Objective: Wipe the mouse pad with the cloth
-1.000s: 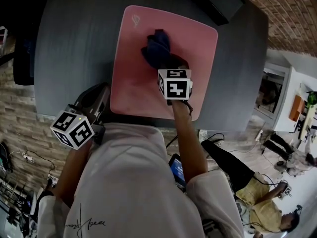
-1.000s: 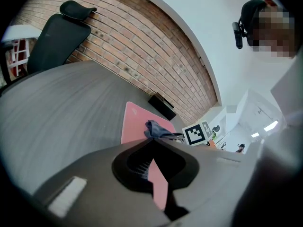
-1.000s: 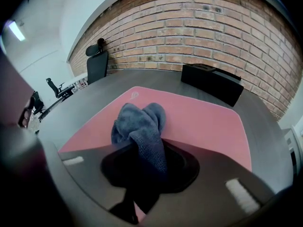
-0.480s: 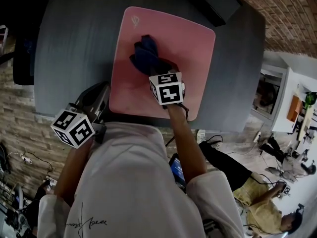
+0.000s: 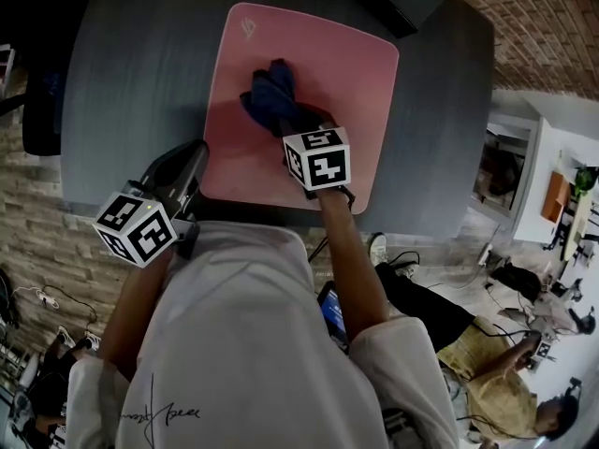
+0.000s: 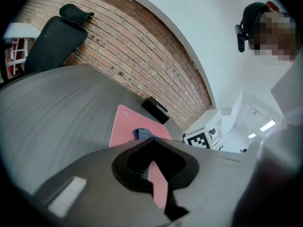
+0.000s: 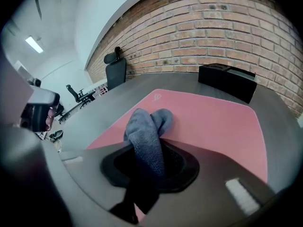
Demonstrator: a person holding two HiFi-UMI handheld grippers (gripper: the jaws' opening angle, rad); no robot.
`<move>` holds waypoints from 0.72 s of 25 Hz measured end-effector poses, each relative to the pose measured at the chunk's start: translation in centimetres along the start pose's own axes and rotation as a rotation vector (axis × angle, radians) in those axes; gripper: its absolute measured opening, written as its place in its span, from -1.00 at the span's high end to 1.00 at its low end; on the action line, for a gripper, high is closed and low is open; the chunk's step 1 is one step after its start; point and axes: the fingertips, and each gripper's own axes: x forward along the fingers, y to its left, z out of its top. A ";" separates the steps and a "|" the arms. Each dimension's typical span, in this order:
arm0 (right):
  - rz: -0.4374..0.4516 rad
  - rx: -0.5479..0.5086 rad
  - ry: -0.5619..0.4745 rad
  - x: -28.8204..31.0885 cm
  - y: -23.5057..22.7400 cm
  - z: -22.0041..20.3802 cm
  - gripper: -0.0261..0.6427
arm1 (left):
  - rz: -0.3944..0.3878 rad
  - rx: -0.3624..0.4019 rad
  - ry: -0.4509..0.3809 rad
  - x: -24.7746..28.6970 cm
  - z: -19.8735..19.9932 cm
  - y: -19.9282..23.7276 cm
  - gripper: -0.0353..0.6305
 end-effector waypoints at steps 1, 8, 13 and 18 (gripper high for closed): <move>0.002 0.002 -0.005 -0.2 0.0 0.0 0.67 | -0.001 0.002 -0.002 -0.1 -0.1 -0.2 0.85; 0.032 0.075 -0.064 -2.9 0.1 0.2 0.67 | 0.002 0.041 -0.007 -0.4 -0.6 -1.7 0.85; 0.029 0.111 -0.116 -5.3 -1.1 0.4 0.68 | -0.030 0.046 -0.005 -0.2 -1.3 -3.8 0.85; 0.049 0.150 -0.174 -8.3 -2.1 1.4 0.68 | -0.062 0.063 -0.013 0.1 -0.9 -6.2 0.86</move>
